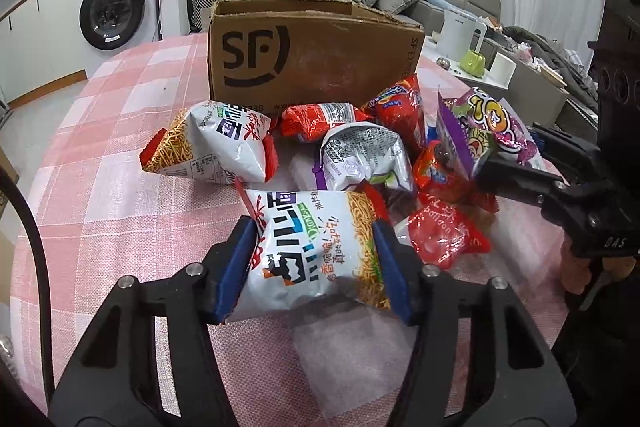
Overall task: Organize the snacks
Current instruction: 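Lift the white noodle bag with the left gripper while the right gripper lifts the purple bag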
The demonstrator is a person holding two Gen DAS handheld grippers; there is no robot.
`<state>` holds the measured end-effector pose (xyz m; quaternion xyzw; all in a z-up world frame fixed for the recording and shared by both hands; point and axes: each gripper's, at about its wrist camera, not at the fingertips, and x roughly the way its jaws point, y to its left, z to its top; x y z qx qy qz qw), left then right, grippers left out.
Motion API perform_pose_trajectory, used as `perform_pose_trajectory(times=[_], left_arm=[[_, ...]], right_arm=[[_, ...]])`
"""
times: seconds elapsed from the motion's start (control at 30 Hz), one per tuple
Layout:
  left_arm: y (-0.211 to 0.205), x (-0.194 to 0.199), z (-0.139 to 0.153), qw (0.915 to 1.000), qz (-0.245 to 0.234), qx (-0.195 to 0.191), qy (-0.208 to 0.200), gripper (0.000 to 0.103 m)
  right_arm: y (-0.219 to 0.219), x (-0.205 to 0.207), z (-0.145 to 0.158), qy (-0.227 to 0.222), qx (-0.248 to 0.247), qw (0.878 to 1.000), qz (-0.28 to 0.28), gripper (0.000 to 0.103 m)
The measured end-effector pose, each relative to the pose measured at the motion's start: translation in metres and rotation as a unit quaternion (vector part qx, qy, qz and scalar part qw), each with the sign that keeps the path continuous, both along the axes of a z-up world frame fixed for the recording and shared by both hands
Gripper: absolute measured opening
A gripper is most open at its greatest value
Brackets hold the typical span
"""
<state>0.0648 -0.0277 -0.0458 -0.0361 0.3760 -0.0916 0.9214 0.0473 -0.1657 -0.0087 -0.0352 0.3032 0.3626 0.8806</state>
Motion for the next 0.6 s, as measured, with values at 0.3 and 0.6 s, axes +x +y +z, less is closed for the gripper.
perform_pose_trajectory(times=[0.3,0.6], left_arm=[[0.005,-0.020,0.015,0.9996,0.003,-0.001,-0.027,0.056],[0.010,-0.033,0.031,0.9985,0.016,-0.002,-0.051,0.056]], right_arm=[[-0.008,0.000,0.003,-0.002,0.011,1.000,-0.014,0.067],[-0.011,-0.003,0.007,-0.011,0.017,1.000,-0.021,0.067]])
